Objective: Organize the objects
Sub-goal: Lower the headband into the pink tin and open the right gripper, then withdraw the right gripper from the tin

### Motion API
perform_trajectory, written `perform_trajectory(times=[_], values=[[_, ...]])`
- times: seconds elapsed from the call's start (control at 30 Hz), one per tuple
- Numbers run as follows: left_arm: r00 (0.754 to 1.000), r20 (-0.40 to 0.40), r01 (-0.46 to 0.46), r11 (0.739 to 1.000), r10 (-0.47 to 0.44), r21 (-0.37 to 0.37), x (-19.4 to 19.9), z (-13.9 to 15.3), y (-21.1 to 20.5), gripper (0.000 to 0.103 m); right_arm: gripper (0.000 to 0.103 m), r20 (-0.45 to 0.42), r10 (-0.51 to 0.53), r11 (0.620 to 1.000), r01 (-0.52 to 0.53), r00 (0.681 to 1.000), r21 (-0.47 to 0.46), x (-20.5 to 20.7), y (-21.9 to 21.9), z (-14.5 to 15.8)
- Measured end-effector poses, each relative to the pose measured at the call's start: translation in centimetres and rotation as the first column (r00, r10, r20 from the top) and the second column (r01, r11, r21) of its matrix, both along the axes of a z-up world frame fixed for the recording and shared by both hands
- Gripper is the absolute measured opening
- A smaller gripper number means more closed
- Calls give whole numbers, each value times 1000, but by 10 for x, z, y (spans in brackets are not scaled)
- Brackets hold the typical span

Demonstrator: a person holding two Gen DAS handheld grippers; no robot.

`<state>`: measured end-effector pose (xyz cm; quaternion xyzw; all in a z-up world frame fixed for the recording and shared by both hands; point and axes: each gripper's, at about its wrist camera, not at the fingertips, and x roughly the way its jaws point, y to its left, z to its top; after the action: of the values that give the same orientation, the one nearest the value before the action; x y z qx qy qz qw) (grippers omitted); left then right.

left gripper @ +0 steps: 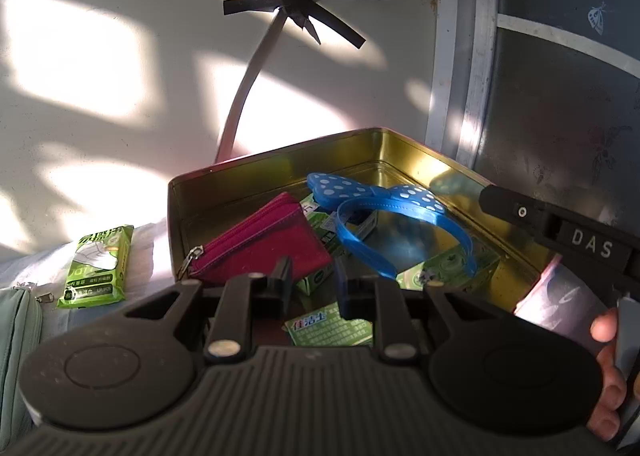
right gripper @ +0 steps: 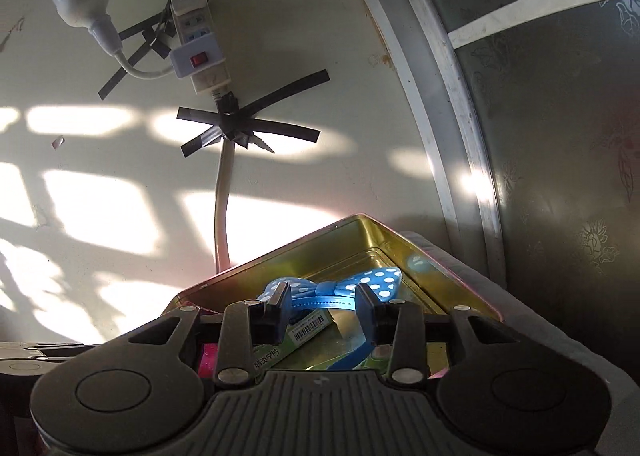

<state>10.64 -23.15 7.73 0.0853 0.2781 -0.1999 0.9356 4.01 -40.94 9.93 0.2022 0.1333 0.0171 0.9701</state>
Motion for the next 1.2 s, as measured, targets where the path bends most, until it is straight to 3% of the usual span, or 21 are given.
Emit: perform_trajectory(times=[0.2,0.5,0.77,1.2], values=[[1000,3,-11,1000,11,9,-35,-1,29,25,37,63,13,1000,-14,998,7,-45,25,9],[996,-7,-93,995,94,25,-62,-21,88,27,37,28,91,995,-92,995,40,-82,72,0],[980,-34,-197,980,197,11,-69,-37,142,28,37,-3,189,982,-189,982,-13,-86,123,1],[936,-48,-349,937,350,18,-73,-61,218,29,37,-110,340,937,-347,934,-47,-77,201,-10]])
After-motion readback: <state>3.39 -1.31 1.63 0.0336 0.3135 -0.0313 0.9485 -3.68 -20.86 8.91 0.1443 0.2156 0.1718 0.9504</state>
